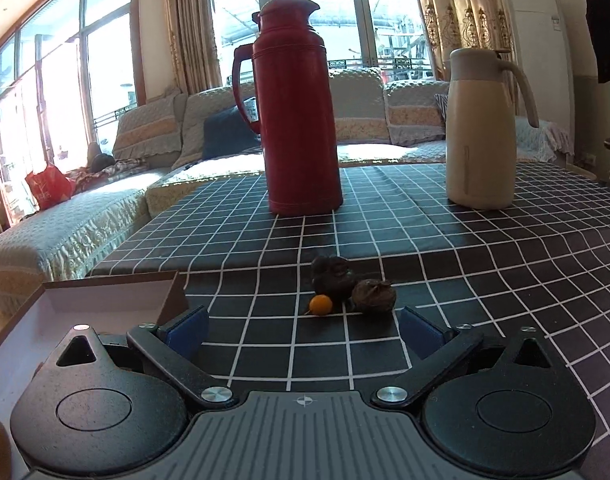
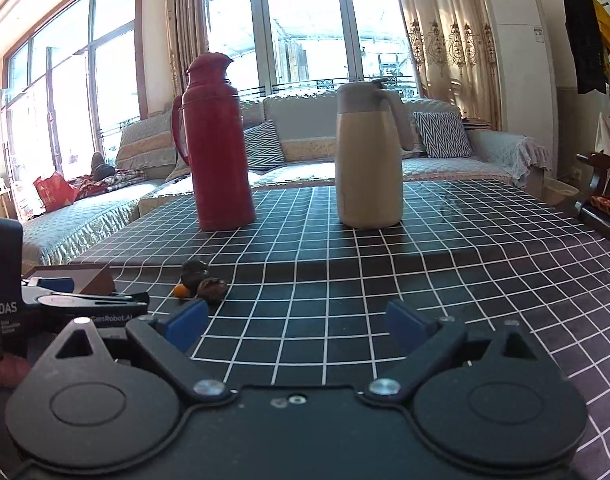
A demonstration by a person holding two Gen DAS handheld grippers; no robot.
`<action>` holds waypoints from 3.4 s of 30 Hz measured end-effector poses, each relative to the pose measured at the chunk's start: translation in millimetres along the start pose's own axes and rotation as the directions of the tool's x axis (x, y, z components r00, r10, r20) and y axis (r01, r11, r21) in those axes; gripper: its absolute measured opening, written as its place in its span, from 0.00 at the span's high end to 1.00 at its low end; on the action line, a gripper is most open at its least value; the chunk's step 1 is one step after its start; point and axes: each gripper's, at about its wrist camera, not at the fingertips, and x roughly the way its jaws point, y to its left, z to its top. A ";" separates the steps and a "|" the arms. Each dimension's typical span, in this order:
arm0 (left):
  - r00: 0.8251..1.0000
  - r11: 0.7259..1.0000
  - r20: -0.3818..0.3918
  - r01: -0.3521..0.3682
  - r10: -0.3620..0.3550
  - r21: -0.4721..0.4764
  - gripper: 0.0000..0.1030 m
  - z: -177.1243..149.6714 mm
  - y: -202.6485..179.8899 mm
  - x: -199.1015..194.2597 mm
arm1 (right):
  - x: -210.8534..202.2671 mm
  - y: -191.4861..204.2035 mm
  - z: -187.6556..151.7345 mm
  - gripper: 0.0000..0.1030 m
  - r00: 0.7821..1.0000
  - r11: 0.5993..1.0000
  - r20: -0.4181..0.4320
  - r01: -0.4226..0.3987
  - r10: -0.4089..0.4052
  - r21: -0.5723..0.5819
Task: Organize fruits
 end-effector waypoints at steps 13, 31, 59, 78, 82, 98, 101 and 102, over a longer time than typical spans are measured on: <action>0.995 0.998 -0.100 0.010 -0.016 -0.054 0.47 5.7 -7.5 87.6 | 2.4 -8.4 0.7 0.07 1.000 1.000 0.013 0.006 -0.006 -0.011; 0.981 0.997 -0.195 0.005 -0.020 -0.072 0.80 10.3 -10.8 117.3 | 2.0 -3.8 1.3 0.07 1.000 1.000 0.021 -0.018 0.018 -0.004; 0.994 0.992 -0.099 -0.062 0.051 -0.111 0.80 18.8 87.4 -24.7 | 4.7 7.6 -7.4 0.07 0.998 0.999 -0.017 -0.053 0.053 -0.003; 0.969 0.975 -0.194 -0.179 0.152 -0.129 0.80 -35.7 176.3 -49.0 | 17.2 50.8 -13.5 0.07 0.993 0.992 -0.046 -0.113 0.110 -0.051; 0.968 0.975 -0.198 -0.182 0.155 -0.128 0.80 -42.3 179.4 -50.9 | 17.7 57.3 -14.7 0.07 0.992 0.991 -0.053 -0.119 0.115 -0.067; 0.974 0.976 -0.135 -0.194 0.179 -0.102 0.22 -37.4 179.8 -65.7 | 41.1 111.3 -18.7 0.07 0.969 0.962 -0.089 -0.239 0.229 -0.131; 0.976 0.976 -0.133 -0.188 0.174 -0.108 0.22 -38.5 183.1 -66.7 | 66.5 144.5 -17.4 0.10 0.961 0.943 -0.112 -0.269 0.252 -0.195; 0.976 0.976 -0.134 -0.187 0.172 -0.111 0.22 -38.7 184.1 -66.6 | 76.3 156.0 -16.9 0.12 0.958 0.935 -0.123 -0.280 0.258 -0.220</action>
